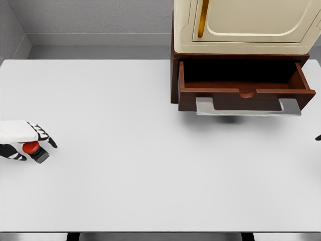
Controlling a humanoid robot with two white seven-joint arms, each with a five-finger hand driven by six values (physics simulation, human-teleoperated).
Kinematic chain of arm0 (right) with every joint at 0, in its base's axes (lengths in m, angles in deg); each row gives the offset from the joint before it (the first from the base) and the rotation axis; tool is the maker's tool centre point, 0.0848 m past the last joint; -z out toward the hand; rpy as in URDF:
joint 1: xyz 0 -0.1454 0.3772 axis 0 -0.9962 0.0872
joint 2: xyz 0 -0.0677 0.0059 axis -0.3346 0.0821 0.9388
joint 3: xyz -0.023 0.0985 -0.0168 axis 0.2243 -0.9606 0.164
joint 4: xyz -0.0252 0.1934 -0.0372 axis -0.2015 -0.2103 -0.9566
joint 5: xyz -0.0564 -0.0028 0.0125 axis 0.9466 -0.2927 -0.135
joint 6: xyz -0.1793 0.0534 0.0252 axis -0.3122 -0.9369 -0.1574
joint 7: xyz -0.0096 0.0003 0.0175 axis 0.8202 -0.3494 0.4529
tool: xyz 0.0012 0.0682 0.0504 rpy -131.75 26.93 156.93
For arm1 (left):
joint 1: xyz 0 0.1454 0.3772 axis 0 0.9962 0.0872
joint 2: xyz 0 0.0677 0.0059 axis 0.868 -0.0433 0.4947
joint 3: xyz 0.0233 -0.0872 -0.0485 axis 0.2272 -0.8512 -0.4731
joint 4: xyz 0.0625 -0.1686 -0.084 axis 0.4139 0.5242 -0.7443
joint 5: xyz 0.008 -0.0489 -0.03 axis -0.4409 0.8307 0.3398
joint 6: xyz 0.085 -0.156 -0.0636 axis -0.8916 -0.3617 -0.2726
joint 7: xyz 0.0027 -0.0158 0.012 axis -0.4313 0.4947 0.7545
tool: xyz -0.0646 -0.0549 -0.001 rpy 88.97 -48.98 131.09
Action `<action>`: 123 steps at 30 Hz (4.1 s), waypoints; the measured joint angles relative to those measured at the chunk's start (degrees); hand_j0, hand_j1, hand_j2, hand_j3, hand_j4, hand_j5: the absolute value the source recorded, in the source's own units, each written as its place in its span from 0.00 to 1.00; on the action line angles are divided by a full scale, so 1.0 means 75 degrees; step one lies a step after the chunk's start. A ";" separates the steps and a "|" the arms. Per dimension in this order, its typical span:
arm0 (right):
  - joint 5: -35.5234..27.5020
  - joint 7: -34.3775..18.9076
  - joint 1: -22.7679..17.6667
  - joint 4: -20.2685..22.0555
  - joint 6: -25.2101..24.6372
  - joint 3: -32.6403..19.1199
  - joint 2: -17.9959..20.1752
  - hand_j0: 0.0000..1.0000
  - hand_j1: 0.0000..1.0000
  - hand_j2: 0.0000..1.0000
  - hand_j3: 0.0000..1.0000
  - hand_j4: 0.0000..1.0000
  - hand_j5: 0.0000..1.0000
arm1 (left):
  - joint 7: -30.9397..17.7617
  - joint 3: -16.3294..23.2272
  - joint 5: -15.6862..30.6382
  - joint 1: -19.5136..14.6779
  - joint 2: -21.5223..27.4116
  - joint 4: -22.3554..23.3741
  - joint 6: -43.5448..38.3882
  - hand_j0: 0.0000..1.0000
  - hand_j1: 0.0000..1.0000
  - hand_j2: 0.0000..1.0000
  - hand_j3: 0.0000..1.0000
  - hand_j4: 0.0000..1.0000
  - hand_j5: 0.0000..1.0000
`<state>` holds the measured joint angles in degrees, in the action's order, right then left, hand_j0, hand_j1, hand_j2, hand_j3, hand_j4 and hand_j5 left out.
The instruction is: Put the switch into the drawer with left arm, and close the drawer with right arm
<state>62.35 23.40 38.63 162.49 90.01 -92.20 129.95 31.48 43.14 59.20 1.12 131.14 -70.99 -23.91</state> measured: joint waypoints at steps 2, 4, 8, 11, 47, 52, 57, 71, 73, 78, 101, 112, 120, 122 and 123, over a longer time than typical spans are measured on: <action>-0.0008 0.0000 -0.0012 0.0000 0.0000 -0.0004 0.0001 0.69 0.69 0.69 0.69 0.69 0.69 | 0.0000 0.0007 0.0005 0.0000 0.0070 -0.0101 0.0001 0.77 0.77 0.77 0.77 0.77 0.77; -0.0014 0.0000 -0.0012 0.0000 0.0000 -0.0025 0.0002 0.69 0.69 0.69 0.69 0.69 0.69 | 0.0000 0.0009 0.0011 0.0000 0.0132 -0.0167 0.0000 0.74 0.74 0.74 0.74 0.74 0.74; -0.0033 0.0000 -0.0023 0.0000 0.0001 -0.0069 0.0002 0.69 0.69 0.69 0.69 0.69 0.69 | 0.0000 0.0005 0.0150 0.0000 0.0252 -0.0255 0.0000 0.70 0.70 0.70 0.70 0.70 0.70; -0.0037 0.0000 -0.0176 0.0000 0.0001 -0.0103 0.0002 0.69 0.69 0.69 0.69 0.69 0.69 | 0.0000 0.0003 0.0214 0.0000 0.0294 -0.0280 0.0000 0.66 0.66 0.66 0.66 0.66 0.66; 0.0679 0.0001 0.0258 0.0013 -0.0004 0.1167 0.1459 0.65 0.65 0.65 0.65 0.65 0.65 | -0.0006 0.0150 0.0681 -0.1278 -0.0406 -0.1601 0.0004 0.35 0.35 0.35 0.35 0.35 0.35; 0.0650 0.0001 0.0492 0.0013 -0.0004 0.1195 0.1487 0.65 0.65 0.65 0.65 0.65 0.65 | -0.0007 0.0173 0.0789 -0.1723 -0.1152 -0.1752 0.0008 0.34 0.34 0.34 0.34 0.34 0.34; 0.0674 0.0001 0.0715 0.0012 -0.0003 0.1201 0.1489 0.66 0.66 0.66 0.66 0.66 0.66 | -0.0011 0.0200 0.0790 -0.2180 -0.1991 -0.1783 0.0022 0.33 0.33 0.33 0.33 0.33 0.33; 0.0689 0.0000 0.0879 0.0012 -0.0001 0.1254 0.1470 0.66 0.66 0.66 0.66 0.66 0.66 | -0.0013 0.0217 0.1471 -0.3574 -0.3500 -0.1791 0.0020 0.32 0.32 0.32 0.32 0.32 0.32; 0.0690 0.0000 0.0879 0.0013 -0.0001 0.1261 0.1468 0.66 0.66 0.66 0.66 0.66 0.66 | -0.0010 0.0358 0.1478 -0.3996 -0.3790 -0.1784 0.0014 0.32 0.32 0.32 0.32 0.32 0.32; 0.0690 0.0000 0.0926 0.0013 -0.0001 0.1263 0.1471 0.67 0.67 0.67 0.67 0.67 0.67 | -0.0013 0.0623 0.1412 -0.4359 -0.4462 -0.1709 0.0021 0.32 0.32 0.32 0.32 0.32 0.32; 0.0683 0.0001 0.1652 0.0014 -0.0002 0.2060 0.1687 0.67 0.67 0.67 0.67 0.67 0.67 | -0.0008 0.1405 0.0784 -0.5391 -0.8076 0.3239 0.0015 0.34 0.34 0.34 0.34 0.34 0.34; 0.0666 0.0000 0.1887 0.0024 -0.0002 0.2268 0.1902 0.67 0.67 0.67 0.67 0.67 0.67 | -0.0004 0.1316 0.0099 -0.5426 -0.8186 0.3339 0.0008 0.39 0.39 0.39 0.39 0.39 0.39; 0.0672 0.0000 0.1945 0.0025 -0.0001 0.2460 0.1932 0.67 0.67 0.67 0.67 0.67 0.67 | -0.0003 0.1258 0.0046 -0.5426 -0.8193 0.3789 0.0008 0.77 0.77 0.77 0.77 0.77 0.77; 0.0672 0.0000 0.1980 0.0025 -0.0001 0.2478 0.1933 0.67 0.67 0.67 0.67 0.67 0.67 | -0.0003 0.1245 0.0041 -0.5426 -0.8206 0.3832 0.0009 0.79 0.79 0.79 0.79 0.79 0.79; 0.0671 0.0000 0.1980 0.0025 -0.0001 0.2491 0.1934 0.67 0.67 0.67 0.67 0.67 0.67 | -0.0003 0.1242 0.0041 -0.5426 -0.8240 0.3844 0.0008 0.80 0.80 0.80 0.80 0.80 0.80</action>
<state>67.38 23.40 53.49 162.68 90.00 -73.51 144.45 31.46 52.46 59.51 -39.57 69.34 -42.16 -23.85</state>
